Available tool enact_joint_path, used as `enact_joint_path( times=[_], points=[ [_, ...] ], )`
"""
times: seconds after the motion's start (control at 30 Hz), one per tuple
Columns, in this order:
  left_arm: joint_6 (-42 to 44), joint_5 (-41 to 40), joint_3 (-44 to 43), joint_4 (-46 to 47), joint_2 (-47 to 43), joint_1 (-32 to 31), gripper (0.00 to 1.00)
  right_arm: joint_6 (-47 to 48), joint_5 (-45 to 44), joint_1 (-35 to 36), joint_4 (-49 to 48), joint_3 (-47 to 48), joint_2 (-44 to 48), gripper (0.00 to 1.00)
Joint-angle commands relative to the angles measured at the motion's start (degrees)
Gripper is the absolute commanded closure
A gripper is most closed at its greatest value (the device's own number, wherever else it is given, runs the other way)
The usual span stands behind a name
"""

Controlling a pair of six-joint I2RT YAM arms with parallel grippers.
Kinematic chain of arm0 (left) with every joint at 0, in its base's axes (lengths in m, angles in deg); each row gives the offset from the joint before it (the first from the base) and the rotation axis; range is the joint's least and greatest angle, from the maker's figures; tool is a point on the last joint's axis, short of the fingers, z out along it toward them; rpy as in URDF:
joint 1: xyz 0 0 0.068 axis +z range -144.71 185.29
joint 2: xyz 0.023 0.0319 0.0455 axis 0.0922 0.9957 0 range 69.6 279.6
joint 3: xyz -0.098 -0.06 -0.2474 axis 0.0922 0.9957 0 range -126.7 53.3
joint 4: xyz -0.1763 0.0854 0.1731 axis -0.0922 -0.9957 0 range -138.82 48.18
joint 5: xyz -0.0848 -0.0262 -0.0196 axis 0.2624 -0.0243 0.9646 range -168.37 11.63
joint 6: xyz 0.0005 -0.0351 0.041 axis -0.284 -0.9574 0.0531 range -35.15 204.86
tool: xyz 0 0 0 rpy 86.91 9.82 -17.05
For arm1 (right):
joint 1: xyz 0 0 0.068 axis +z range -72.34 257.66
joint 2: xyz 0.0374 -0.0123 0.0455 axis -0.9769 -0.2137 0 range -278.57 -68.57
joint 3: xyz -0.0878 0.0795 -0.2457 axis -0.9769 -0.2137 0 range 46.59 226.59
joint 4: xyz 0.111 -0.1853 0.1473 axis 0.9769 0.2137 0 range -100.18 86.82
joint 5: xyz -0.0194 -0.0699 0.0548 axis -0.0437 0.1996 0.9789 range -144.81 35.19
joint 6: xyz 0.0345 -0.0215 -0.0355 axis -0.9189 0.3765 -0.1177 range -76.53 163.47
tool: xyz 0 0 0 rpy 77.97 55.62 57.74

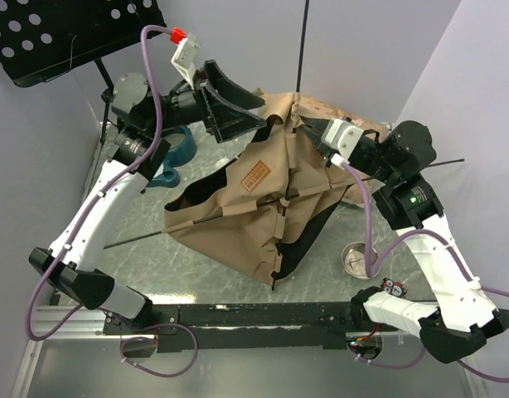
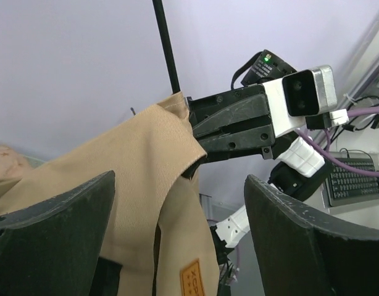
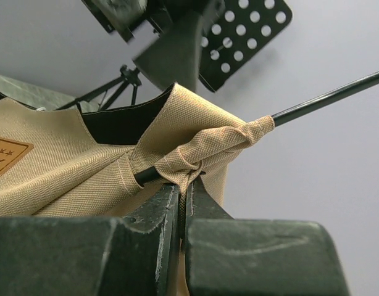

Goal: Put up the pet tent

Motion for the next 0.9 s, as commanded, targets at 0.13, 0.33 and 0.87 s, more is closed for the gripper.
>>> enact_joint_path(
  times=[0.13, 0.33, 0.87],
  points=[
    [4.09, -2.13, -3.51, -1.80, 1.26, -3.43, 0.16, 2.58, 0.35, 4.78, -1.26, 0.45, 1.62, 1.00],
    [3.65, -2.48, -5.54, -2.69, 3.29, -3.69, 0.30, 4.33, -0.79, 7.68, -0.03, -1.04, 2.32, 1.00],
    [-2.84, 4.19, -10.89, 13.30, 5.04, -1.50, 0.99, 4.34, -4.57, 9.00, 5.15, -4.29, 6.01, 0.27]
  ],
)
